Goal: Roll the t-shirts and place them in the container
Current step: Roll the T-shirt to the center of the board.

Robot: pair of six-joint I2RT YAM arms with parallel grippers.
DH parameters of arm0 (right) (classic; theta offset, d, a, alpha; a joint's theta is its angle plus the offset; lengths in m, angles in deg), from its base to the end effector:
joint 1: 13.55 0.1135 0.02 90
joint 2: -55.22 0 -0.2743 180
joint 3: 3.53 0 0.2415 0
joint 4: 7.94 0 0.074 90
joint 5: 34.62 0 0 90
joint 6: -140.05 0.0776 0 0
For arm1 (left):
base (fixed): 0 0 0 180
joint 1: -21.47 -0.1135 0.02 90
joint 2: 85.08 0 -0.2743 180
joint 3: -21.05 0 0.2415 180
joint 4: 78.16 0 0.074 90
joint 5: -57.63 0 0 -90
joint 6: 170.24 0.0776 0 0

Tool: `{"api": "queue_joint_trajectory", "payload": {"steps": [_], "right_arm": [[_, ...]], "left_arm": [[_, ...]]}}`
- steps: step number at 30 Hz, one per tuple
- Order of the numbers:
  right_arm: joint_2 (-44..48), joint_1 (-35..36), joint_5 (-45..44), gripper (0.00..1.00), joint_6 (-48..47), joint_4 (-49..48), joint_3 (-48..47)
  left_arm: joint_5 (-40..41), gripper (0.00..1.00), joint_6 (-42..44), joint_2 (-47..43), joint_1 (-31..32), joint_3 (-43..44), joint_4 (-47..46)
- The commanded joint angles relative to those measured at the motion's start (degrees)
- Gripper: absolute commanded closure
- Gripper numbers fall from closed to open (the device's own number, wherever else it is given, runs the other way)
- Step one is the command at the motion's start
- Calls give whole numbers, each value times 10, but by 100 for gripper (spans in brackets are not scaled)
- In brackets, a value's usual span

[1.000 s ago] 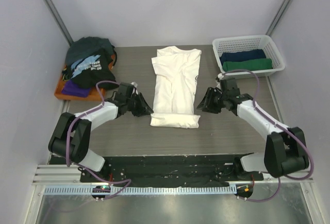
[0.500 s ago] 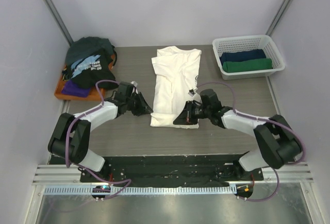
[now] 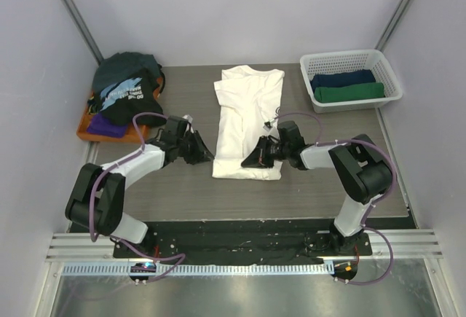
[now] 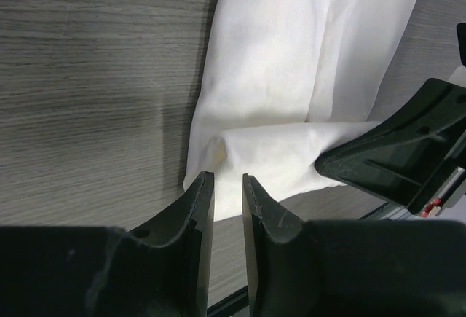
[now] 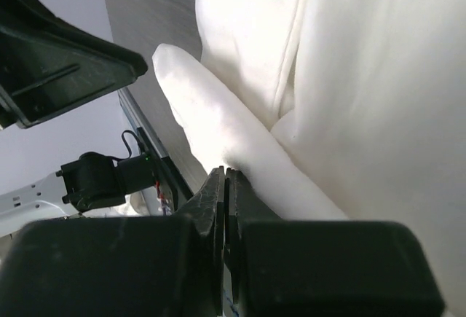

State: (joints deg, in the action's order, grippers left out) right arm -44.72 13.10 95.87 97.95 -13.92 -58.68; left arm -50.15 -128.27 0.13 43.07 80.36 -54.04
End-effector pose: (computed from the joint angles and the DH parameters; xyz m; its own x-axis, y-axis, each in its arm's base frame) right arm 0.2834 0.1986 0.1302 -0.9642 0.1475 -0.2205 -0.1163 0.5121 0.8510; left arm 0.2789 -0.1359 0.1680 -0.8727 -0.4159 -0.2557 -0.1733 0.7535 -0.6342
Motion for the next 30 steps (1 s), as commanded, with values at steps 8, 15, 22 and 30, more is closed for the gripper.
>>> {"api": "queue_joint_trajectory", "payload": {"steps": [8,15,22,30], "right_arm": [[-67,-6,12,99,-9,-62,-40],[-104,-6,10,99,-25,-60,-61],[-105,-6,10,99,-37,-33,-82],[-9,-6,-1,98,-70,44,-91]], "left_arm": [[31,65,29,-108,11,40,46],[-9,71,15,-124,48,2,-22],[-23,83,12,-84,48,-24,-91],[-59,86,3,-43,56,-12,-133]]}}
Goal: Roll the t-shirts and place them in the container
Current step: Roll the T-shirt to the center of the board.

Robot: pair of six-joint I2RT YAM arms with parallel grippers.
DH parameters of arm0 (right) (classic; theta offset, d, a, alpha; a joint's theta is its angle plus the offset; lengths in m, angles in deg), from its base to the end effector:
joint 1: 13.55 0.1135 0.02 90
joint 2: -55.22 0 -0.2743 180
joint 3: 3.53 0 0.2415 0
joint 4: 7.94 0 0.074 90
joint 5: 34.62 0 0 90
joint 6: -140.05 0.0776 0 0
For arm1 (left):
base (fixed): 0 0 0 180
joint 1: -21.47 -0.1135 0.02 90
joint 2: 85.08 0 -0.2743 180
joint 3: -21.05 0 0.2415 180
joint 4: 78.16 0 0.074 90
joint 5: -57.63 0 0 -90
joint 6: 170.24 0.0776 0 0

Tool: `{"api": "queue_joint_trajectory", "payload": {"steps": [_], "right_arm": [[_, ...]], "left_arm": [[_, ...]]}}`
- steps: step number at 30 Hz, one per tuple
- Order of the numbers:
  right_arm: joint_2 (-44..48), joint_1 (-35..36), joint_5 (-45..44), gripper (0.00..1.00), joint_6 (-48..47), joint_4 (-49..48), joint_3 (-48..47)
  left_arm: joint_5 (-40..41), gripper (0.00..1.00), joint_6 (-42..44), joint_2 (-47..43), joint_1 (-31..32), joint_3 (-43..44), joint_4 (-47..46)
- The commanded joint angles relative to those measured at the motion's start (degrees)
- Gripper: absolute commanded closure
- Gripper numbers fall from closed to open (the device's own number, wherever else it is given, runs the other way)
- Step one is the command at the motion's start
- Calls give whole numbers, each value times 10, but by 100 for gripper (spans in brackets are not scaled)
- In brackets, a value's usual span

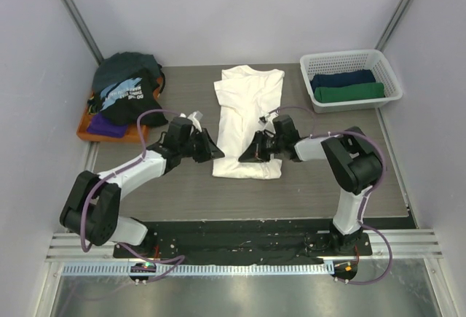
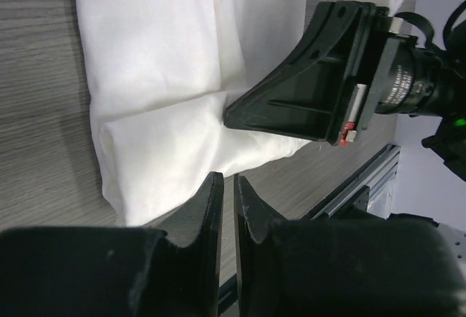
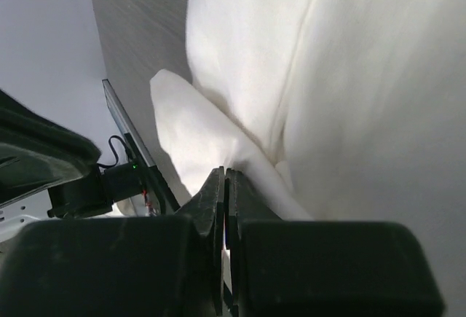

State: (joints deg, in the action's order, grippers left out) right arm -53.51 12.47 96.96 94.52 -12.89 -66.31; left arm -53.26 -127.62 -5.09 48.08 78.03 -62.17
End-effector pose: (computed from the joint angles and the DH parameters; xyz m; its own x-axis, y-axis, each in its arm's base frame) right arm 0.3150 0.2111 0.1131 -0.9659 0.1116 -0.2336 -0.1424 0.5245 0.8394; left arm 0.2634 -0.1629 0.1970 -0.8712 -0.3325 -0.3611 0.0371 0.6890 -0.7238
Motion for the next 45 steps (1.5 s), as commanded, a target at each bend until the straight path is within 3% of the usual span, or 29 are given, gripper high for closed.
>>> {"api": "queue_joint_trajectory", "payload": {"steps": [1,7,11,15,19,24,29,33,37,39,45], "right_arm": [[106,-1,-16,98,-39,54,-11],[182,-11,-12,98,-40,65,53],[190,-15,6,98,-25,18,104],[105,-38,48,98,19,-104,135],[27,-69,59,99,37,-149,136],[14,-85,50,99,-2,-89,130],[95,-97,39,99,-39,-16,124],[170,-109,-20,98,-102,147,97],[254,-118,-76,93,-136,237,99],[292,-119,-116,90,-147,287,98],[324,-119,-105,85,-148,303,124]], "left_arm": [[-28,86,-4,11,8,11,-53],[-37,86,-10,32,27,4,-77],[-42,86,-14,54,28,-3,-100],[-37,88,-14,99,28,-1,-122],[-4,90,-6,130,28,-2,-120],[56,91,13,149,27,1,-77],[79,91,22,117,27,-8,-52],[116,90,47,62,27,-6,-2],[129,89,62,11,28,-8,26],[131,85,66,-17,29,-13,35],[99,69,66,-33,41,-36,36]]}}
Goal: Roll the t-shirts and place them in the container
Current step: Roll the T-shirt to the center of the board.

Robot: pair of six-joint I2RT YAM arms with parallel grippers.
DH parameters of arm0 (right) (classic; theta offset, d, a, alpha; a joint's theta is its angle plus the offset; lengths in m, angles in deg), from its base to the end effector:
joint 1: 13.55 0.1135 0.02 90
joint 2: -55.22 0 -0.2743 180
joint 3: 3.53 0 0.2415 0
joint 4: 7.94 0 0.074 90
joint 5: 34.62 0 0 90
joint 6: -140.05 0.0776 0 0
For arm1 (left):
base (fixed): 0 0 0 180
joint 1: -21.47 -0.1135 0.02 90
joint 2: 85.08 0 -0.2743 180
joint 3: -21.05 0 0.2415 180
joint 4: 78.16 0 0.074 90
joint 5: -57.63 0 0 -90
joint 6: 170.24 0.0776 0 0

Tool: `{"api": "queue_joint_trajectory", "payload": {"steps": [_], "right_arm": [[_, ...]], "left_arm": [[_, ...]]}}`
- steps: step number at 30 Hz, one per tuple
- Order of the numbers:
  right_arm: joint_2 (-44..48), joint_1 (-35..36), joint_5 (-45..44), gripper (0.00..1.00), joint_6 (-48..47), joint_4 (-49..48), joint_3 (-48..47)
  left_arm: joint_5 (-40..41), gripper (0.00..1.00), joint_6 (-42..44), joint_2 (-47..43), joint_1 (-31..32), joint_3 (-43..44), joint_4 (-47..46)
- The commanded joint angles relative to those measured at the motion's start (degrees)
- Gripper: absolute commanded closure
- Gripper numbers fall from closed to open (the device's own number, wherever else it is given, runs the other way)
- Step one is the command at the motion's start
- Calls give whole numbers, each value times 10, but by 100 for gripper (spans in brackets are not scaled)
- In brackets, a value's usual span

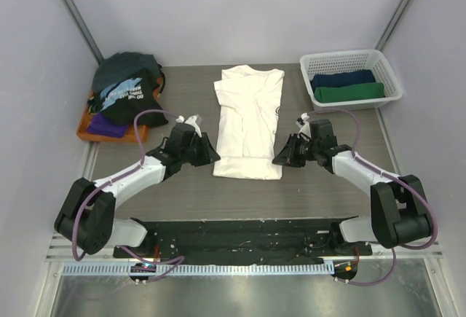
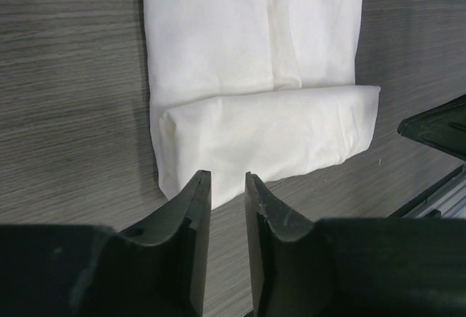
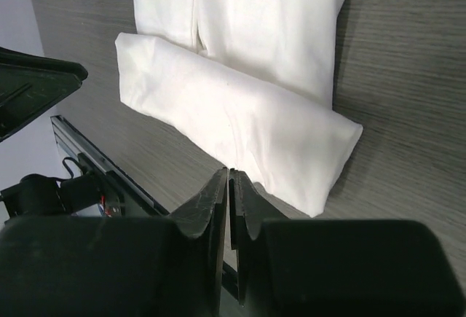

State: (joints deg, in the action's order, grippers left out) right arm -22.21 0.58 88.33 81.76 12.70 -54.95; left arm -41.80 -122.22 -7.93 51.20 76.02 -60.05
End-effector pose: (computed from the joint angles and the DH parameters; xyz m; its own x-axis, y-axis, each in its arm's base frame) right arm 0.2543 0.1075 0.1742 -0.8979 0.2288 -0.3761 -0.1116 0.7080 0.6973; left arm 0.2520 -0.1586 0.1924 -0.8172 -0.2931 -0.4962 0.0687 0.8052 -0.5890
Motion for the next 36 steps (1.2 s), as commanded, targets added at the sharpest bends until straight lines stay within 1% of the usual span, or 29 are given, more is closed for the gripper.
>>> {"api": "queue_joint_trajectory", "payload": {"steps": [1,2,3,4,5,8,10,14,15,16,19,24,28,29,30,31,32,33,34,35,36], "right_arm": [[8,0,-26,82,-22,52,13],[10,0,-33,80,-22,55,17],[17,2,-39,77,-23,60,27],[30,1,-68,68,-22,64,34],[39,3,-83,65,-22,71,36],[61,8,-132,57,-27,100,42],[69,11,-144,48,-28,104,46],[55,22,-147,47,-31,99,42],[44,24,-145,48,-31,93,40],[39,24,-144,52,-31,90,39],[14,25,-132,57,-32,69,39],[-16,31,-114,60,-31,41,37],[-15,34,-99,62,-27,25,38],[-14,34,-96,63,-27,21,40],[-13,34,-93,67,-27,21,39],[-14,34,-88,69,-27,19,38],[-16,34,-86,73,-27,19,36],[-16,34,-83,83,-30,20,35],[-16,34,-85,90,-29,21,33],[-12,34,-91,97,-30,32,29],[-8,34,-100,99,-30,39,29]], "left_arm": [[-17,66,9,3,12,-17,22],[-17,62,7,5,15,-17,25],[-16,61,6,4,16,-24,26],[-11,59,5,2,17,-30,26],[-6,56,5,-2,19,-34,26],[6,55,11,-2,20,-45,25],[7,55,15,5,20,-42,23],[11,56,17,30,20,-34,24],[13,57,17,37,21,-33,23],[13,57,17,41,20,-32,22],[18,60,18,50,20,-28,21],[11,61,18,64,21,-21,14],[6,65,19,69,21,-19,2],[6,67,19,69,20,-19,0],[5,70,19,69,20,-18,-2],[5,77,19,70,20,-19,-8],[5,81,19,69,20,-19,-10],[5,87,19,69,20,-18,-11],[6,97,20,71,20,-18,-10],[9,100,21,68,21,-17,-4],[13,100,21,65,21,-18,-1]]}}
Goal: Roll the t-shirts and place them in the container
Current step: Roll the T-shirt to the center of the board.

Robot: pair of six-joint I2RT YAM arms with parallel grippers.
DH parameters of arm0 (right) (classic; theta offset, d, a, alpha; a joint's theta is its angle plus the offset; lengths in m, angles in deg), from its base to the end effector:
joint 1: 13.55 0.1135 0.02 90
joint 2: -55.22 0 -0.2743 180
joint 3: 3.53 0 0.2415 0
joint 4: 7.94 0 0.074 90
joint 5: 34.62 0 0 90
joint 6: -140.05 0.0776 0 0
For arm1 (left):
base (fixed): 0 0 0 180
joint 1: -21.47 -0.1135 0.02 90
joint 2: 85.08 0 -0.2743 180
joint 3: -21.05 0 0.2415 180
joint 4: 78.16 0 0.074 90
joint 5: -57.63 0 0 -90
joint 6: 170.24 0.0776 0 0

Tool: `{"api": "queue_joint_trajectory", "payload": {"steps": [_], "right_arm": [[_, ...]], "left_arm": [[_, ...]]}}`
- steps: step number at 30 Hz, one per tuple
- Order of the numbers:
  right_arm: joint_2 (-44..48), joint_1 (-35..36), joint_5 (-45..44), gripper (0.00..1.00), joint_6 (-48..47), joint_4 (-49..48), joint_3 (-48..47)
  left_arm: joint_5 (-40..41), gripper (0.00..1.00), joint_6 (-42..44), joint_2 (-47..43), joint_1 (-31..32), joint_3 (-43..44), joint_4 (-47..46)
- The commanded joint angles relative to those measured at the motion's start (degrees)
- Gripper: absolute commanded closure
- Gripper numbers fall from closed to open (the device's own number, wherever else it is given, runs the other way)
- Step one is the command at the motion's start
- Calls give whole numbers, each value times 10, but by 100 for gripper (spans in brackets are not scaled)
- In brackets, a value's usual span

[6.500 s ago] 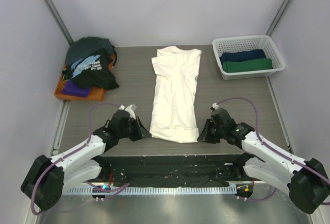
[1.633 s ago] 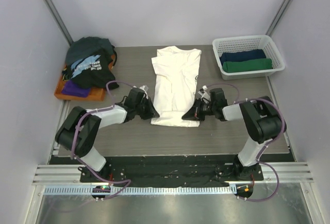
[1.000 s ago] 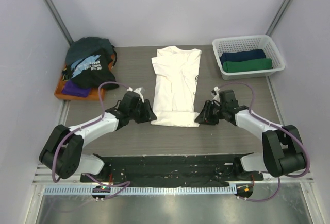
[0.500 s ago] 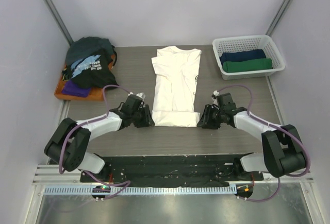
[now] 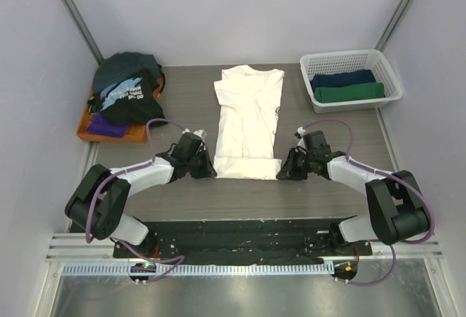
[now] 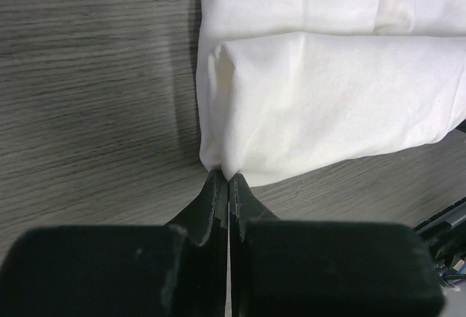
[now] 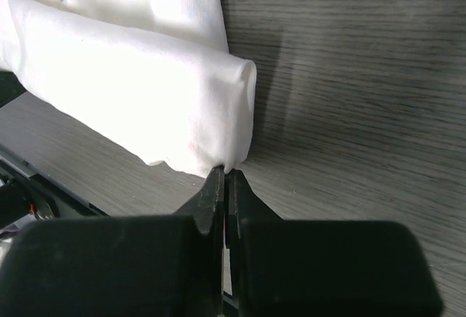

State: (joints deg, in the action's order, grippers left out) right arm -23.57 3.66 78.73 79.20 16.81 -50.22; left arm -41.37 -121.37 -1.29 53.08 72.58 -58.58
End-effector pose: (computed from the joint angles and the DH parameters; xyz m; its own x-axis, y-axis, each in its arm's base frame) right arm 0.2304 0.1035 0.1326 -0.9316 0.1796 -0.3159 -0.0285 0.8306 0.5562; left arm 0.2386 -0.1611 0.1388 -0.8990 -0.2095 -0.3845 0.0115 0.8665 -0.4991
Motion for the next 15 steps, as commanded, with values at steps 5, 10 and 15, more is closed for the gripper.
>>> {"api": "queue_joint_trajectory", "payload": {"steps": [5,10,15], "right_arm": [[51,4,-85,99,-8,77,-33],[107,4,-104,99,-3,131,-42],[114,4,-77,99,7,136,-25]], "left_arm": [[35,100,20,-30,1,7,8],[32,100,23,-63,1,0,25],[8,100,7,-70,1,-20,18]]}}
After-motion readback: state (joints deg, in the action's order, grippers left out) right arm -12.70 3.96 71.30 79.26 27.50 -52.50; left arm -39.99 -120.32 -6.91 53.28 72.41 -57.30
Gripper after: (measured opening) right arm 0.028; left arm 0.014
